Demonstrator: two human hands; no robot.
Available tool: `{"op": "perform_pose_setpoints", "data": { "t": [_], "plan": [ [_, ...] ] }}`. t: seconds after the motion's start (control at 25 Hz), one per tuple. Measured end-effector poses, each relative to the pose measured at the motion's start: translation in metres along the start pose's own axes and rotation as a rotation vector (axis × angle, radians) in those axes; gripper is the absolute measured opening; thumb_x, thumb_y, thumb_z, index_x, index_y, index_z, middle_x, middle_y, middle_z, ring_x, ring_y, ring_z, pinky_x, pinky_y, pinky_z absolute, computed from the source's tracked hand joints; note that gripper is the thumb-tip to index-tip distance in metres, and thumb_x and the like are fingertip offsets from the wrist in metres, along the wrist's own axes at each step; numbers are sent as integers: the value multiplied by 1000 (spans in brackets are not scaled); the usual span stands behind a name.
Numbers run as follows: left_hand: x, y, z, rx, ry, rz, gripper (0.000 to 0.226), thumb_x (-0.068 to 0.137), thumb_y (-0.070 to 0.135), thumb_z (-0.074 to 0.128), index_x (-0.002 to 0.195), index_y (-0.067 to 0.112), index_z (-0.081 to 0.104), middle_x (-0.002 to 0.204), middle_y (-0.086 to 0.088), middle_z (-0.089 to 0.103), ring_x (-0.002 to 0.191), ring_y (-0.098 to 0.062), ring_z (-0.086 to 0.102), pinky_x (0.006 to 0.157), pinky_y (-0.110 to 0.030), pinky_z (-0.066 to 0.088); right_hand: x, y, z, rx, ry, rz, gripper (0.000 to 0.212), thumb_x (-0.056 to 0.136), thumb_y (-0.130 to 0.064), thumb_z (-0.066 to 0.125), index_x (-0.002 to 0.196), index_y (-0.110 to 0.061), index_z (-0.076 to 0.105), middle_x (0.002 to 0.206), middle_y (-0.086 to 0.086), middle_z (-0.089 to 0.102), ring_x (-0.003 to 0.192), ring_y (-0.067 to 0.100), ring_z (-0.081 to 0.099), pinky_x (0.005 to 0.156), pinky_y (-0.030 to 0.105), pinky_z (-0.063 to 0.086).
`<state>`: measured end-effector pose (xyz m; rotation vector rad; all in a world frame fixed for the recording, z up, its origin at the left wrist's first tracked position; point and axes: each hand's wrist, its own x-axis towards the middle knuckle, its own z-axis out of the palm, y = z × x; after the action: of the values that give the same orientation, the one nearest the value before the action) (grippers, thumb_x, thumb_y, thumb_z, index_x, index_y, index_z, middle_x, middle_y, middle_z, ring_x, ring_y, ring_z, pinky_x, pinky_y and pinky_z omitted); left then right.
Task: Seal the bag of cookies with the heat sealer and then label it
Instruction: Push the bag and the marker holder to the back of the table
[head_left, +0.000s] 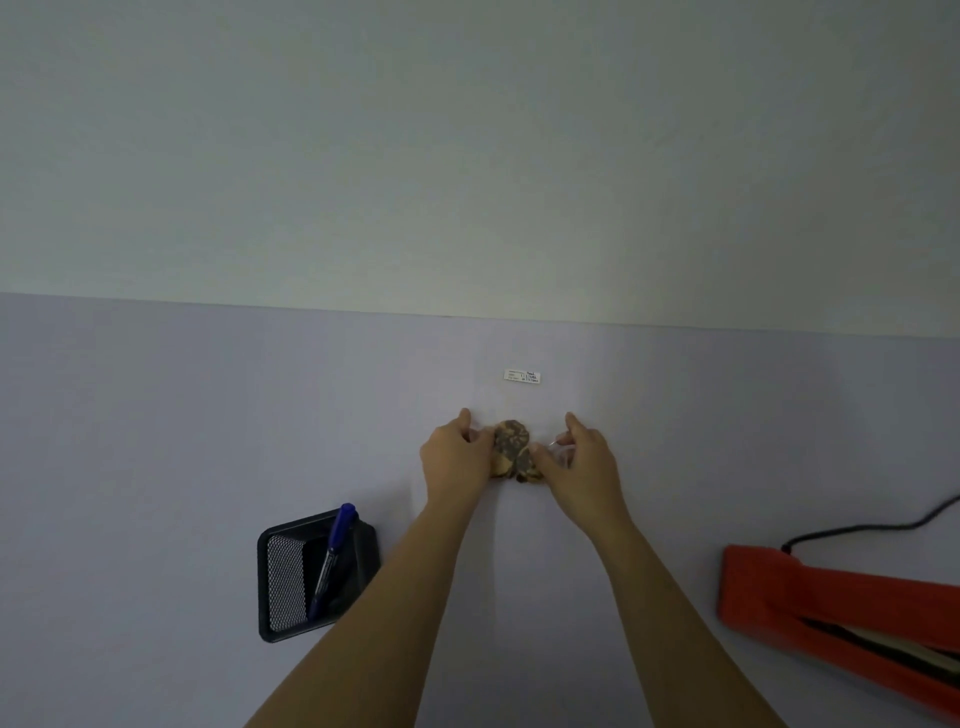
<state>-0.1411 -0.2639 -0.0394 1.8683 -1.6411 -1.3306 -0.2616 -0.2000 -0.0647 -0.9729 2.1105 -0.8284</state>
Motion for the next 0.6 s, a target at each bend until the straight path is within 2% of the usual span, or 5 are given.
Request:
{"op": "perform_pose_setpoints", "data": {
  "t": [0.16,0.32,0.4,0.48,0.6],
  "plan": [
    [8,3,1,33,9,25,32,92,18,53,116,-2,59,77,-10,60,77,-20,54,74,-33,45,7,-1,2,1,24,5,67,87,-26,63,143,-7,30,119,13,50,109,25,51,94,30,40],
    [10,7,2,60,-14,37,17,92,17,52,77,25,54,70,-3,55,80,-21,54,69,-26,39,10,-2,-1,-32,19,11,68,87,-29,62,143,-6,30,120,13,49,111,26,50,93,30,39],
    [6,7,2,107,-2,85,7,93,18,50,88,18,54,74,-7,54,78,-22,52,61,-23,35,7,-2,-3,-117,40,4,71,87,-36,61,143,-7,29,125,14,47,116,29,46,94,33,39],
    [0,4,4,187,4,129,24,94,21,48,107,2,54,84,-12,55,81,-24,50,60,-23,32,-3,-3,-5,-237,62,32,75,87,-45,56,144,-8,26,134,15,43,124,33,38,96,40,38],
    [-26,7,-2,206,-2,181,53,96,23,45,142,1,31,122,-21,53,111,-31,48,89,-33,41,-28,-3,1,-341,148,55,72,89,-47,51,143,-8,26,139,15,38,126,33,35,97,42,38]
  ]
}}
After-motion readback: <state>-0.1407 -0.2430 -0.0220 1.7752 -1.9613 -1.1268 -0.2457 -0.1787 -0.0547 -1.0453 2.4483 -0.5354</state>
